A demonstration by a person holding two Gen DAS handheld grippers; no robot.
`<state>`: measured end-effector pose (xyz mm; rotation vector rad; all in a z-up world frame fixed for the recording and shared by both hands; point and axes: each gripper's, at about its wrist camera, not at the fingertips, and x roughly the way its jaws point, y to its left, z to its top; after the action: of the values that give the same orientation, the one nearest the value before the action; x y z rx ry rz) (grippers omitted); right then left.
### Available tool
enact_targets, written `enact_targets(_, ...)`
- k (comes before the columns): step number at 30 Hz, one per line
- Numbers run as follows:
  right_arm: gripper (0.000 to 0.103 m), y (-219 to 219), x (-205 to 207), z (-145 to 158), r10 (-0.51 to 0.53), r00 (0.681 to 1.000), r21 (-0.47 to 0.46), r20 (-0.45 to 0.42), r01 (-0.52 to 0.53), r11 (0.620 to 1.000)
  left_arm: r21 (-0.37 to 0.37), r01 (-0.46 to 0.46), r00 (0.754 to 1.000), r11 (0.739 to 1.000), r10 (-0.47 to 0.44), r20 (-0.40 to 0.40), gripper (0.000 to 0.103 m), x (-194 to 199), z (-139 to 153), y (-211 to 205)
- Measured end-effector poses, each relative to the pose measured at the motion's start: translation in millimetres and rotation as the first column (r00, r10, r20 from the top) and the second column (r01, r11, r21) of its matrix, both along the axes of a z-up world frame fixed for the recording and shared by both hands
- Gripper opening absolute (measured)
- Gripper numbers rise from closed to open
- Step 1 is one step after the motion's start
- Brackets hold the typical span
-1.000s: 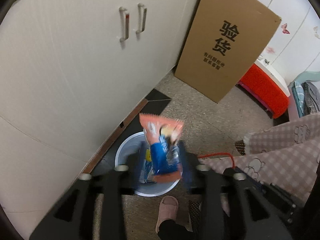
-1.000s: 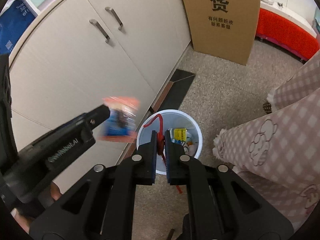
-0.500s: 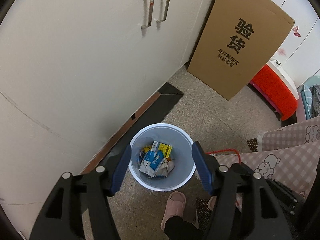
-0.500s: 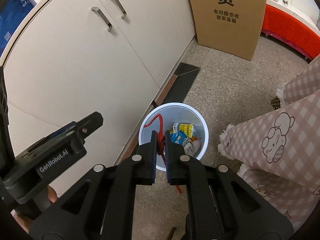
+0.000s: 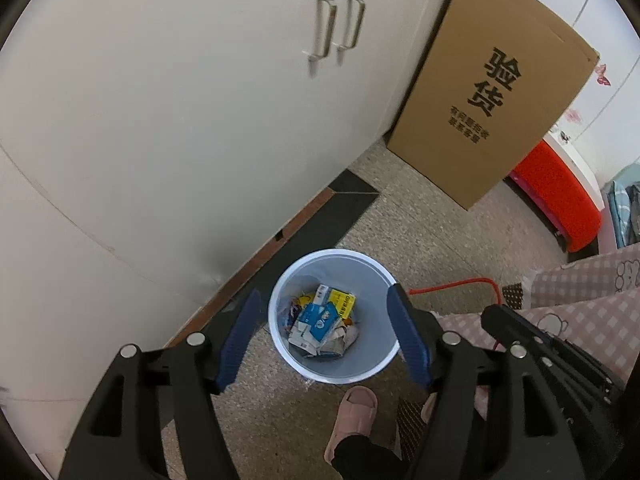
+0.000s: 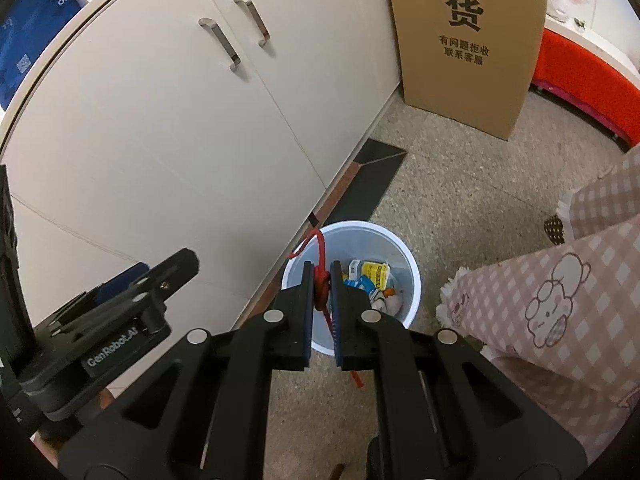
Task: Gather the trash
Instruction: 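Open the left tool over the wastebasket while the right tool releases the red string, then move both tools back over the table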
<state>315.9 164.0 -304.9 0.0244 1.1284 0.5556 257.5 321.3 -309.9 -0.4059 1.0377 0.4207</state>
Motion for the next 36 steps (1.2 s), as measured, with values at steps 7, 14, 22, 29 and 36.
enact_targets(7,0.056,-0.5,2.1,-2.6,-0.012,1.000,0.011,0.021,0.011,1.000,0.056,-0.060,0.998,0.997,0.060,0.001,0.068,-7.7,4.7,9.2)
enact_targets(14,0.056,-9.7,0.6,-1.9,-0.029,0.999,0.018,0.013,0.029,0.999,0.050,-0.064,0.998,0.997,0.064,0.000,0.069,-9.2,7.2,8.9)
enact_targets(22,0.058,-23.0,-4.5,13.2,-0.053,0.998,0.027,0.028,0.053,0.998,0.059,-0.048,0.999,0.997,0.047,0.008,0.069,-11.7,18.0,0.3)
enact_targets(29,0.060,-41.6,-16.9,57.9,-0.069,0.993,0.065,0.096,0.063,0.996,0.083,-0.037,0.997,0.996,0.031,0.072,0.069,-24.0,57.5,-15.7)
enact_targets(36,0.063,-80.4,-45.5,128.0,-0.096,0.970,0.116,0.225,0.071,0.991,0.113,-0.018,0.983,0.993,-0.003,0.186,0.073,-40.8,119.3,-44.3)
